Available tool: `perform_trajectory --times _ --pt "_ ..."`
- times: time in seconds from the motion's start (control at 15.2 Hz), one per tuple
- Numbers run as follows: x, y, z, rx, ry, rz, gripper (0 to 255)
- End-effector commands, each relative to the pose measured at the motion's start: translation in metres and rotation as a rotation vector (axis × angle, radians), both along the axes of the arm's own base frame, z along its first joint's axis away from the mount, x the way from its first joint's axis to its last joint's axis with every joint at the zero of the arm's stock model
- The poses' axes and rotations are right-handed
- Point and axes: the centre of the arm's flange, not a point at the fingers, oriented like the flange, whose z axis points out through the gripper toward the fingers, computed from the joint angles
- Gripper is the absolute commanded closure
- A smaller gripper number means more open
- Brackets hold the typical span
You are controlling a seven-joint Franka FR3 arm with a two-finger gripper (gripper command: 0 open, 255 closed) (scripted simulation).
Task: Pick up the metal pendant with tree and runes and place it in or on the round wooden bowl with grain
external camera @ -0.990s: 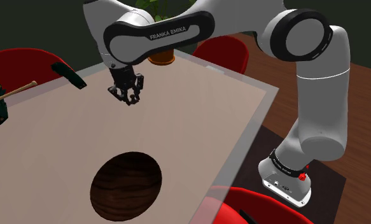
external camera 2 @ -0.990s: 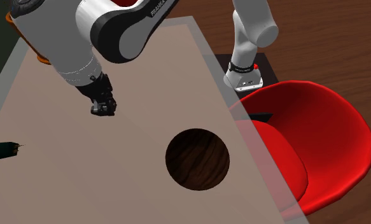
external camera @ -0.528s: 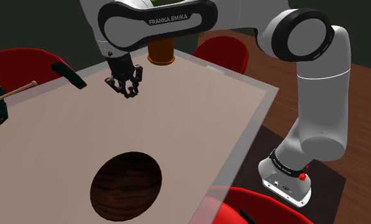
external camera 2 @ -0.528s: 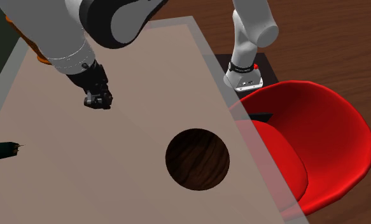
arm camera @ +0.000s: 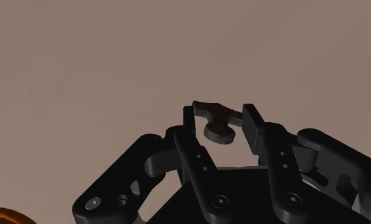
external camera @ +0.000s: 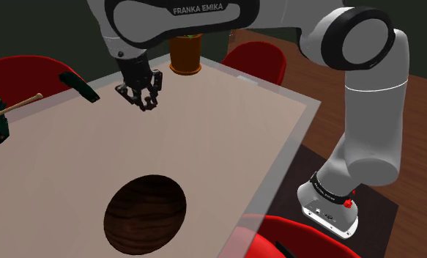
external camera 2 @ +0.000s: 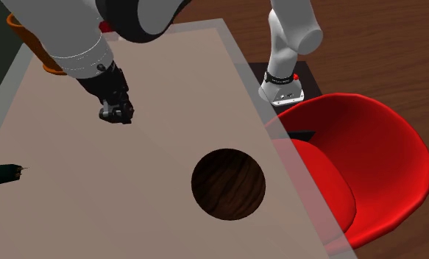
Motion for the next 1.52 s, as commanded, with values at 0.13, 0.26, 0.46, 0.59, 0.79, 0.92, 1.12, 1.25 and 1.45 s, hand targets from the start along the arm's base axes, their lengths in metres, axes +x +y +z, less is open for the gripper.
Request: perform_trajectory --times 0.13,0.26,0.46,0.59,0.79,0.92,1.12,1.25,1.45 --pt "-0.043 0.026 0.000 0.000 0.000 -0.001 255" --pt "-0.066 0.041 0.000 0.000 0.000 -0.001 255" --pt "-0.099 0.062 0.000 0.000 0.000 -0.001 255" --pt "-0.121 0.076 0.000 0.000 0.000 -0.001 255" --pt "-0.154 0.098 0.001 0.000 0.000 -0.001 255" --pt "-0.177 0.112 0.001 0.000 0.000 -0.001 255" --pt "-0.210 0.133 0.001 0.000 0.000 -0.001 255" --pt "-0.232 0.148 0.001 0.000 0.000 -0.001 255" --pt "-0.248 0.158 -0.005 0.000 0.000 -0.001 255"
